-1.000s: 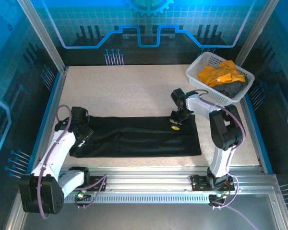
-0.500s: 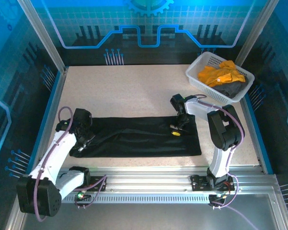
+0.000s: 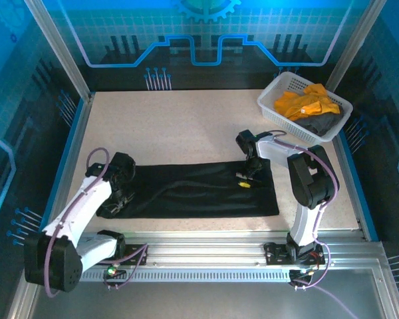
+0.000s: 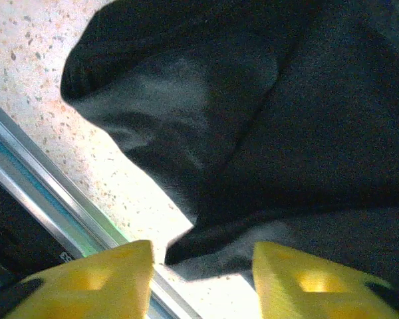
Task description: Fold and stack the t-shirts
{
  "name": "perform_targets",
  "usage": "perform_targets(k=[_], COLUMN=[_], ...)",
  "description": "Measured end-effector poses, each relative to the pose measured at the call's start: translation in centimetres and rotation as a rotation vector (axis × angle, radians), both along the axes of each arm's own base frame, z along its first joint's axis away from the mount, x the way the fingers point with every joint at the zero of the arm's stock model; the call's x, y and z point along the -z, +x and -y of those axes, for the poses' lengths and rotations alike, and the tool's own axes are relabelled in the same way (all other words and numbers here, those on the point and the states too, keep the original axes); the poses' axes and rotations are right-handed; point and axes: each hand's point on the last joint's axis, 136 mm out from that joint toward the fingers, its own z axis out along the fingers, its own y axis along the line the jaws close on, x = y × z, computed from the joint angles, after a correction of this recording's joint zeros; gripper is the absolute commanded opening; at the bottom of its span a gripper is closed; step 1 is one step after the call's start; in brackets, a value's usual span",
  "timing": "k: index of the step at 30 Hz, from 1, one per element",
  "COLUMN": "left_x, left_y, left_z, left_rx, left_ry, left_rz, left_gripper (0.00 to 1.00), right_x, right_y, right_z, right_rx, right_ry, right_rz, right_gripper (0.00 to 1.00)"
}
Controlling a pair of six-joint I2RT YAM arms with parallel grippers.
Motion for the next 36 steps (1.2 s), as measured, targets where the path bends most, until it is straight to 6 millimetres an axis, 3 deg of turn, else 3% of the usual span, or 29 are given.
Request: perform_targets(k=[5, 10, 14, 16, 21, 27, 36], left_x=[-2.0, -3.6, -2.4, -0.4, 3.4, 4.0, 5.7], left_y=[3.0, 9.2, 14.7, 16.1, 15.5, 16.3, 17.5], left_z=[-1.8, -5.7, -6.7, -7.4, -7.5, -7.9, -10.6], left_rx=[-0.054, -0.122, -0.084, -0.083, -0.082, -0.063, -0.099], left_ry=[0.0, -0.027, -0.079, -0.107, -0.146, -0.147, -0.151], left_rz=[0.106, 0.251, 0.262, 0.224, 0.103, 0.115, 0.077], left_gripper=[0.5, 0.5, 0.5, 0.49, 0.42, 0.01, 0.0], right_x=[-2.0, -4.1, -3.2, -2.1, -0.2, 0.2, 0.2], right_y=[0.9, 3.2, 4.5, 4.9, 5.3, 5.7, 7.1], right_z=[0.1, 1.0, 3.7, 4.6, 5.1, 5.5, 5.8], right_rx=[-0.023, -0.007, 0.048, 0.063, 0.06, 0.072, 0.114], right_ry=[0.01, 0.074, 0.078, 0.07, 0.045, 0.011, -0.001], right_rz=[0.086, 0.193, 0.176, 0.133, 0.048, -0.01, -0.062], right_gripper=[0.14, 0.19, 0.19, 0.19, 0.19, 0.19, 0.19])
